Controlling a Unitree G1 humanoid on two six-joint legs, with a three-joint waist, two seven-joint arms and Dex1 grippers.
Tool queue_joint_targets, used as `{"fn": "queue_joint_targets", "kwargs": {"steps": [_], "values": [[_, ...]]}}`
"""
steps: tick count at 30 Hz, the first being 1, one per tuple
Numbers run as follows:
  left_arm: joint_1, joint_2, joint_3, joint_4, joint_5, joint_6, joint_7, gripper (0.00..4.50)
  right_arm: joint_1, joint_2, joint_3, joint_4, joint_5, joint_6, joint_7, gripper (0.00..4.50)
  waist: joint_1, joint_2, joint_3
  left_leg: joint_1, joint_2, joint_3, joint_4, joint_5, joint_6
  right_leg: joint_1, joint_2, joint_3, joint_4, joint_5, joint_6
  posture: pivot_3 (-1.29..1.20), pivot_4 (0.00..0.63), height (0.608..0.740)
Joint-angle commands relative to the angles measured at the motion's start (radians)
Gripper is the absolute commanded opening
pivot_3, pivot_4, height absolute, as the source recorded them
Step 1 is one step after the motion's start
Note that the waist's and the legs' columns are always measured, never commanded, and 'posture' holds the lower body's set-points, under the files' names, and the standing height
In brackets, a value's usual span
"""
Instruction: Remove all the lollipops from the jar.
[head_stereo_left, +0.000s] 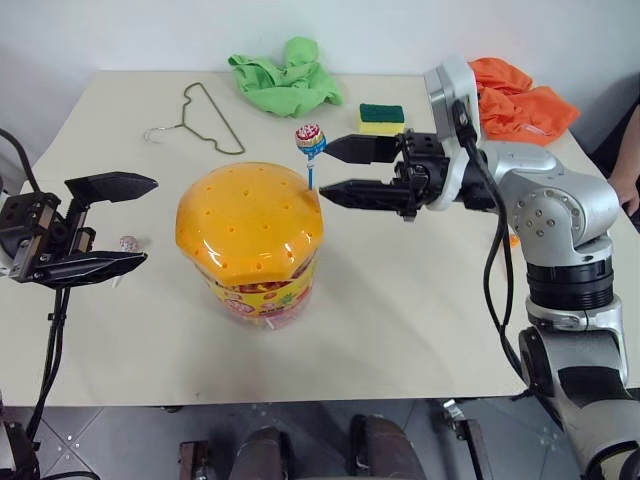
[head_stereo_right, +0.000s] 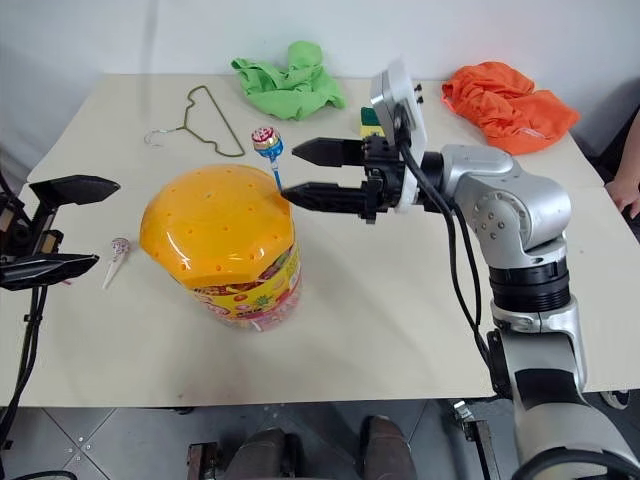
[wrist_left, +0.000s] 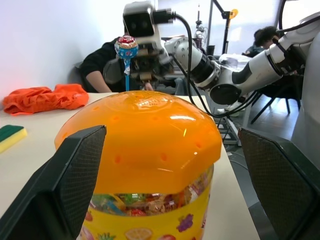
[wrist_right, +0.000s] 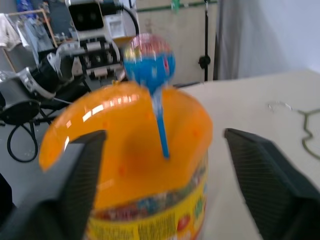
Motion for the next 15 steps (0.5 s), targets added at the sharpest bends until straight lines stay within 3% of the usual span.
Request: {"fn": "queue_joint_targets", "kwargs": {"steps": [1,8,15], "values": [[0.004,0.001,0.046,-0.034,-0.025,0.006,-0.02,4.5,-0.037,0.018,-0.006,0.003,-0.012,-0.027,0.01,2.33,0.003,0.0,0.0,0.0,0.0,0.0,0.0,0.0,0.0,0.0,0.0,0.0,0.0,0.0,0.0,0.0,0.15,0.74],[-0.002,-0.005,0.049,-0.033,-0.017,0.01,-0.021,4.5,-0.051,0.033,0.013,0.006,-0.037,-0.035,0.025,0.02,0.0,0.0,0.0,0.0,0.0,0.0,0.0,0.0,0.0,0.0,0.0,0.0,0.0,0.0,0.0,0.0,0.15,0.74],[-0.025,-0.014,0.029,-0.021,-0.008,0.008,-0.023,4.5,-0.072,0.032,-0.011,0.008,-0.047,-0.046,0.005,0.02,0.0,0.0,0.0,0.0,0.0,0.0,0.0,0.0,0.0,0.0,0.0,0.0,0.0,0.0,0.0,0.0,0.15,0.74]]}}
